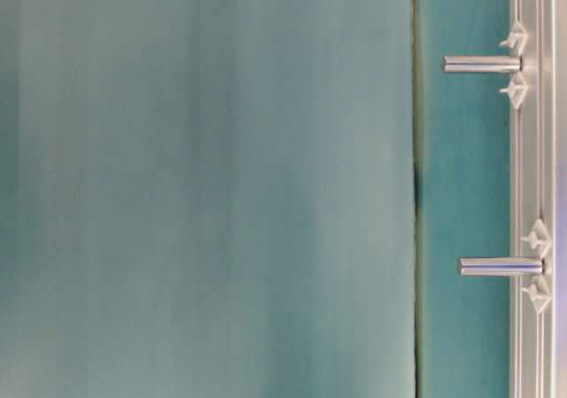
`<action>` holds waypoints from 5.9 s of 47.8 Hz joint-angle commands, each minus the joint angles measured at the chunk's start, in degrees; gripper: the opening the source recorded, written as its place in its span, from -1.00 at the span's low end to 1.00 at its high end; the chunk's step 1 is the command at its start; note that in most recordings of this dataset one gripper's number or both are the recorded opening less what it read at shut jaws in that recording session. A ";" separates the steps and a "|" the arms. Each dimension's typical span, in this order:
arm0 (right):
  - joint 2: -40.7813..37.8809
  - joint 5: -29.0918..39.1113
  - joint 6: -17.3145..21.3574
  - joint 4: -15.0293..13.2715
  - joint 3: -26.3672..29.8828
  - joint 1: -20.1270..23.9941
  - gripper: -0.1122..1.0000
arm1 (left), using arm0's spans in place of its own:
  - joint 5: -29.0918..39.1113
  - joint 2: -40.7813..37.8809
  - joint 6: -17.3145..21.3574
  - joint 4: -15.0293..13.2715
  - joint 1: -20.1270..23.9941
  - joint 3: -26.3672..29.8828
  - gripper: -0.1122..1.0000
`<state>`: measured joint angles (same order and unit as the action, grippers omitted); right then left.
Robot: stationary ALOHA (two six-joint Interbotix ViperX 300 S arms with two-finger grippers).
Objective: Insert the large gear onto the shaft.
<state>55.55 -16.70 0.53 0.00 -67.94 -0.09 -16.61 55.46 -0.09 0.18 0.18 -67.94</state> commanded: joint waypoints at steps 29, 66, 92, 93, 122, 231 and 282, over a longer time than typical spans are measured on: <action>-1.85 12.04 4.75 4.04 2.99 -2.46 -0.71 | 23.38 -22.32 -1.05 1.14 -4.22 24.87 -0.78; -11.78 23.03 4.57 2.46 6.33 -2.46 -0.69 | 34.19 -37.44 -2.29 1.14 -6.59 33.75 -0.78; -11.43 23.03 4.48 2.37 6.24 -1.58 -0.44 | 34.54 -41.04 -4.48 1.14 -6.59 33.57 0.75; -11.51 23.12 4.48 2.46 6.24 -1.67 -0.41 | 34.54 -41.13 -4.48 1.14 -6.59 33.66 0.74; -9.76 23.29 4.57 2.46 4.92 -1.85 0.22 | 33.75 -47.81 -3.60 1.14 -6.59 32.26 0.82; 2.02 32.26 4.48 0.97 -1.05 -2.64 0.22 | 50.98 -67.41 -4.57 0.97 -8.44 47.90 0.88; 2.46 32.26 4.66 0.97 -1.14 -2.64 0.22 | 50.98 -69.79 -6.94 1.05 -8.53 46.67 0.78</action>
<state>58.27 15.82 4.83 1.05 -69.61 -2.64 34.54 -14.33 -6.94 1.14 -8.09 -21.18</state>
